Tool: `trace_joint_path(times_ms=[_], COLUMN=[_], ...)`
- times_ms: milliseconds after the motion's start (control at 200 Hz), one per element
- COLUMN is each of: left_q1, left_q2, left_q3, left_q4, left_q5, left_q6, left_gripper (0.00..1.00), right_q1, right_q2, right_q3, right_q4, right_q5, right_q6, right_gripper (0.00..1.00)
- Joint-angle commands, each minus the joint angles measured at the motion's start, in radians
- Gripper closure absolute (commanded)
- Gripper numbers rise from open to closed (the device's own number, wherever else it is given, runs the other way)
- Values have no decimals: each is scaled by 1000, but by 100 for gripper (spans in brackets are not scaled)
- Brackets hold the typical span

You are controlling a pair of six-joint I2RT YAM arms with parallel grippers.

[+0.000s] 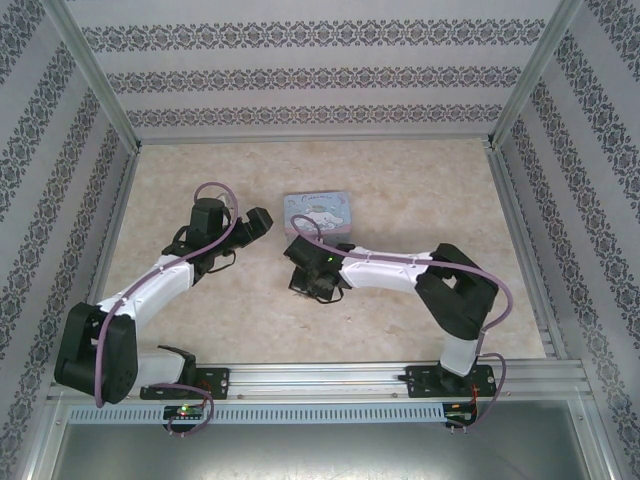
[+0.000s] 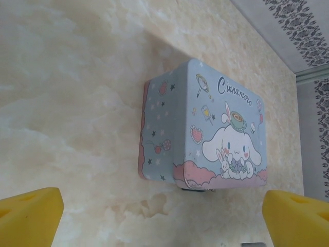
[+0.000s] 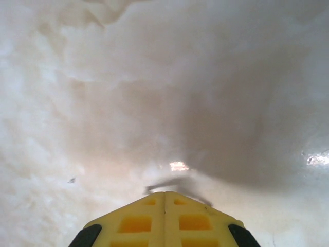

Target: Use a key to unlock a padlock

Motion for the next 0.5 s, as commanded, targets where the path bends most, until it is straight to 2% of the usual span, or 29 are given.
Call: trace_joint_path(times_ms=[0,345,495], left_q1=[4,-33,-44], left_q2=[22,79,80], left_q3=[12,29,38], left_q4=[22,45,43], left_q5=[45,81,79], left_q6=[-45,-80,-82], left_gripper=[0,0,0], right_q1=[-20,-66,-67], right_q2=[-70,-127,-87], right_q3=[-37,-75,-79], right_q4=[22,40,30], right_q5=[40,22,9], right_q6=[-38,-62,-49], right_gripper=[100,100,100])
